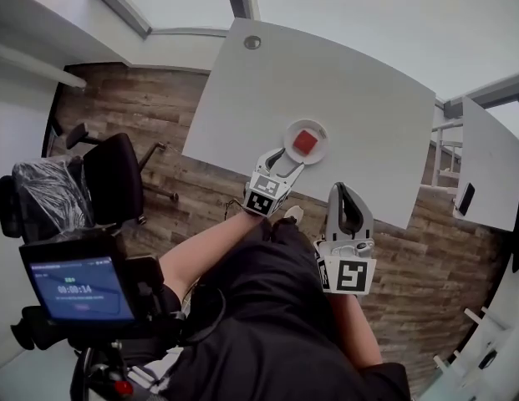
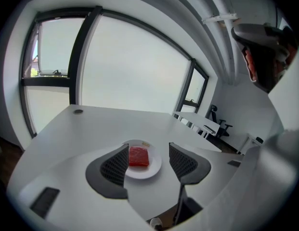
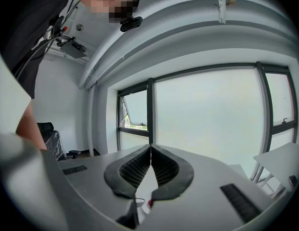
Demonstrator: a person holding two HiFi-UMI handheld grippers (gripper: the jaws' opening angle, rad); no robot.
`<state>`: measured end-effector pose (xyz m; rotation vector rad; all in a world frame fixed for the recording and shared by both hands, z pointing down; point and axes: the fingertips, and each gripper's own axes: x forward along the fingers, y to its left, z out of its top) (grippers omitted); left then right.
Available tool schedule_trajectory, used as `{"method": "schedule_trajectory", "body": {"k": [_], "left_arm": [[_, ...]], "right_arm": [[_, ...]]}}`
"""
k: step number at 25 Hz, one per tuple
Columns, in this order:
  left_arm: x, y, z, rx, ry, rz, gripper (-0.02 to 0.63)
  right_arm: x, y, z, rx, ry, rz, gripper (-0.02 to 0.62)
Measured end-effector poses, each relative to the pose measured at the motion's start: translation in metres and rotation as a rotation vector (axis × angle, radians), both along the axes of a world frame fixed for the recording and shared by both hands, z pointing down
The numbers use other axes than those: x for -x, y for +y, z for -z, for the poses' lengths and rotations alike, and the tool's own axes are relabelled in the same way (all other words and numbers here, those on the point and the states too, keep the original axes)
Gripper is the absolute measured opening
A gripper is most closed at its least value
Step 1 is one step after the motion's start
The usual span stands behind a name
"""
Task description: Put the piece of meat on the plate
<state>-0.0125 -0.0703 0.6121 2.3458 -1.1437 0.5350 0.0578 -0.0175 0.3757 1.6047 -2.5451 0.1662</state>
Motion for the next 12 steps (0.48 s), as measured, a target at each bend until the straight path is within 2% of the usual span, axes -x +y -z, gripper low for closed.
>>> {"method": "schedule_trajectory", "body": {"k": [6,9,12], "left_arm": [[-0.002,0.013,0.049,-0.101,0.023,0.005,0.262],[0.008,0.040,0.099,-0.179,0.044,0.019,0.262],[0.019,0.051,0.137,-0.252,0.034,0.064,0.262]], "right_arm": [[-0.007,-0.002,-0.003,-0.002,-0.002,-0.008,0.008],[0.000,0.020,0.014,-0.022,0.004,-0.005,0.008],[0.002,0.027,0.025,-0.044,0.003,-0.004,0.008]]}}
